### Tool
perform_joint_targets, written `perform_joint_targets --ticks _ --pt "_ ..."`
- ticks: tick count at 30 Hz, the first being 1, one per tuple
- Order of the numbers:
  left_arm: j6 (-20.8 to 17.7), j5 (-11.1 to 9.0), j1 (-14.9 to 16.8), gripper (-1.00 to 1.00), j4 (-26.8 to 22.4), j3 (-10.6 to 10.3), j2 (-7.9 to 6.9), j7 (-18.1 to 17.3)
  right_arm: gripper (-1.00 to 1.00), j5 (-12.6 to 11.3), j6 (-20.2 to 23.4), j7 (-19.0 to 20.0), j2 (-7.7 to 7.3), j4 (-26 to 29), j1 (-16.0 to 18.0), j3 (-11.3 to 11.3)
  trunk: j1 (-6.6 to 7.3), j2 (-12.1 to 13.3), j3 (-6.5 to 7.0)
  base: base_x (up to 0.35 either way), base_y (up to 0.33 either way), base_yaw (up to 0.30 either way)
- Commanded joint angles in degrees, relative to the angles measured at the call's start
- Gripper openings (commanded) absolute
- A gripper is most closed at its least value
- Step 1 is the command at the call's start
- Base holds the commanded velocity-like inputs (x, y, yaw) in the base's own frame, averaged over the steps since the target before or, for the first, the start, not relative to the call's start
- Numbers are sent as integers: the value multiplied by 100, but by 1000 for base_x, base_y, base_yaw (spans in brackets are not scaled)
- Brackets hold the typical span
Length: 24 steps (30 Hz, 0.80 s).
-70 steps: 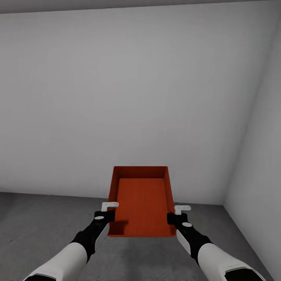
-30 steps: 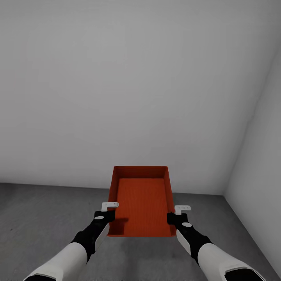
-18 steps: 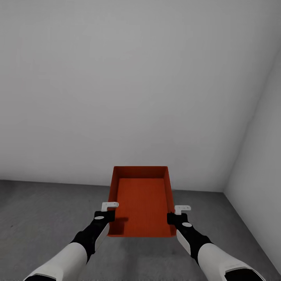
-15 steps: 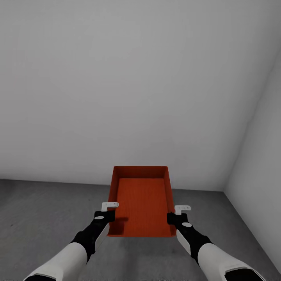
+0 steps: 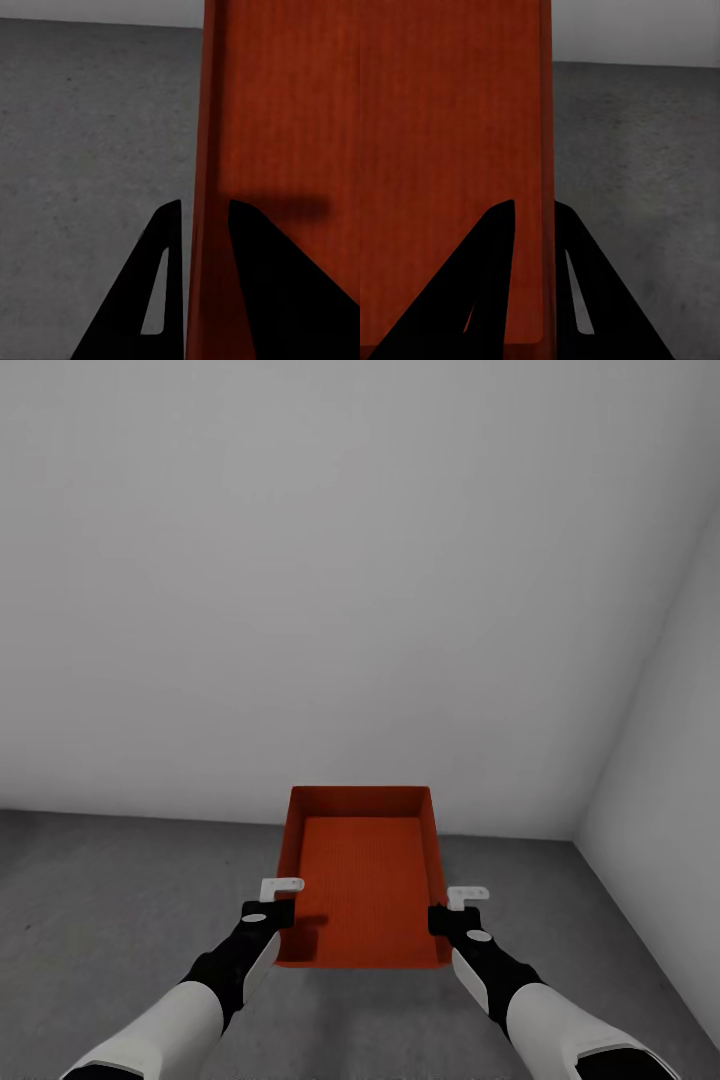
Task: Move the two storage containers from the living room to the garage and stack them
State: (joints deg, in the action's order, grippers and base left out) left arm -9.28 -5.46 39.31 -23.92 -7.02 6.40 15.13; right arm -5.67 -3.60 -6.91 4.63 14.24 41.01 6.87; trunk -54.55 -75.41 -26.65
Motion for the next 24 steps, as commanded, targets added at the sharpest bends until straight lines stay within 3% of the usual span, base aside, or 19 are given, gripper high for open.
perform_joint_targets --ticks 1,24 --pt "32 62 6 -100 -34 306 -60 78 -100 -92 -27 -13 -6 -15 4 -99 -22 -46 -34 0 0 0" --pt "32 62 6 -100 -34 301 -60 78 -100 -92 -27 -13 -6 -17 4 -98 -527 -968 -659 0 0 0"
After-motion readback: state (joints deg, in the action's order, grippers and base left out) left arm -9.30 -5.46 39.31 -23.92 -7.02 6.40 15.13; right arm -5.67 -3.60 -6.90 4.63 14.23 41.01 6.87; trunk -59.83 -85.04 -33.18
